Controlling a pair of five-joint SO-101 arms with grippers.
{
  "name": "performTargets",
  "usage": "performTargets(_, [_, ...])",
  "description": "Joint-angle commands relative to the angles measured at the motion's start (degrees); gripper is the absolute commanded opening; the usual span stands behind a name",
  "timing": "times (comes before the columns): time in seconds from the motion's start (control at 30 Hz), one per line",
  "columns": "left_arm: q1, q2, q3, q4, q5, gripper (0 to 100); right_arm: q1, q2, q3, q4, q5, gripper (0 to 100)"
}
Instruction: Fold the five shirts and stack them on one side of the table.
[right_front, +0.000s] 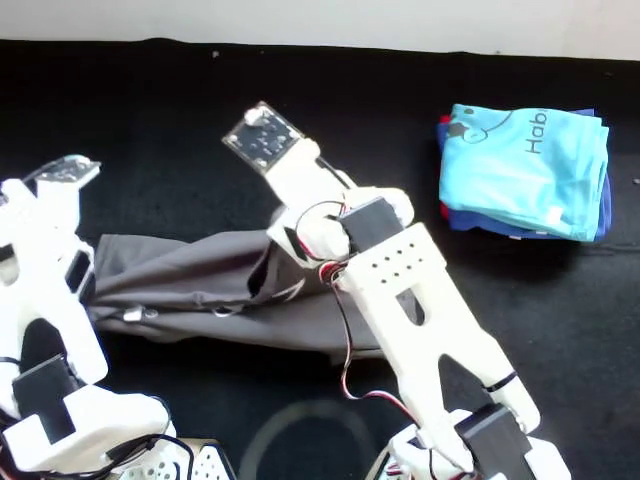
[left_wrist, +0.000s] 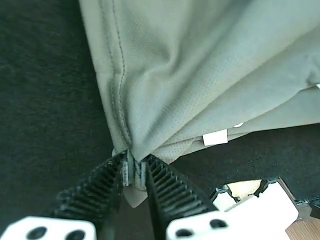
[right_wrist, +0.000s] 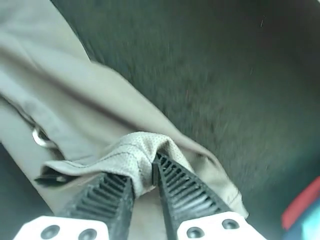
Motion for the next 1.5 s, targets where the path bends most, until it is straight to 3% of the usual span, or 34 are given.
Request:
performTargets(0.0, [-0.66, -0.48, 3.65, -1.32, -0.88, 11, -0.48, 0.31, -5.14, 1.8, -0.26, 0.5])
performTargets(0.33, [-1.27, -1.1, 19.65, -7.65, -3.6, 11, -0.4, -0.31, -5.76, 7.25, 1.93, 0.5])
performTargets(0.53, [-10.33, -1.01, 24.75, -19.6, -10.2, 11, -0.4, -0.31, -5.76, 7.69, 2.73, 0.5])
performTargets(0.67, [-12.88, -1.1, 28.35, -24.26, -12.66, 11, -0.48, -0.31, -5.76, 7.43, 2.73, 0.5])
performTargets(0.83, [-11.91, -1.1, 29.58, -23.65, -12.22, 11, -0.4, -0.22, -5.76, 7.43, 2.81, 0.5])
performTargets(1.0, [-12.0, -1.19, 27.47, -17.41, -11.6, 11, -0.4, -0.22, -5.76, 7.6, 2.81, 0.5])
performTargets(1.23, [-9.45, -1.45, 26.07, -19.08, -8.53, 10, -0.4, -0.22, -5.76, 7.6, 2.81, 0.5])
performTargets(1.3, [-8.57, -3.3, 24.48, -17.58, -7.12, 1, -0.4, -0.22, -5.76, 7.6, 2.81, 0.5])
performTargets(1.47, [-4.97, -13.58, 17.45, -9.58, -3.78, 1, 0.48, -0.22, -5.76, 7.16, 2.81, 0.5])
